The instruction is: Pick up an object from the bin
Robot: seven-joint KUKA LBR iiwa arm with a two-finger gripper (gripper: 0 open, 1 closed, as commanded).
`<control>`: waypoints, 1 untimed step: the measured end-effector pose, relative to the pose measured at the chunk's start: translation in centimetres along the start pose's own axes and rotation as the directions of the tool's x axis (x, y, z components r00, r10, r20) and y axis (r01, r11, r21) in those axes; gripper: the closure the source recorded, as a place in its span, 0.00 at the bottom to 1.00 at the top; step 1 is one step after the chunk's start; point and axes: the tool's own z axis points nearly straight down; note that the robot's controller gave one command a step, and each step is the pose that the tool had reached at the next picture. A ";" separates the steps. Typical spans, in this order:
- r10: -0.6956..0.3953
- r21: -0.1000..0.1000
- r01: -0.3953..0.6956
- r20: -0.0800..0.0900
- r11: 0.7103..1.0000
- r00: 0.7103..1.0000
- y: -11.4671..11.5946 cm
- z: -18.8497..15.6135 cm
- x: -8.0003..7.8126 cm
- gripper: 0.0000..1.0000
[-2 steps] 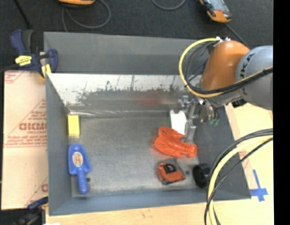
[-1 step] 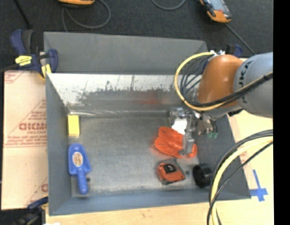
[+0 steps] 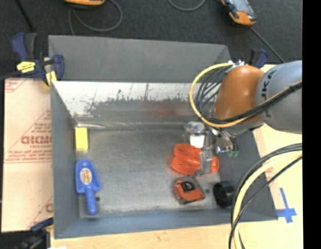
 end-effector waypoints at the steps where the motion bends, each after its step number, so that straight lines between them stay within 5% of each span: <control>1: 0.318 0.000 -0.318 0.005 0.948 0.948 0.6 1.1 -1.7 1.00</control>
Offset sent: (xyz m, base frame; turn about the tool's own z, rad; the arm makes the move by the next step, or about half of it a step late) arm 0.0000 0.0000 0.0000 0.0000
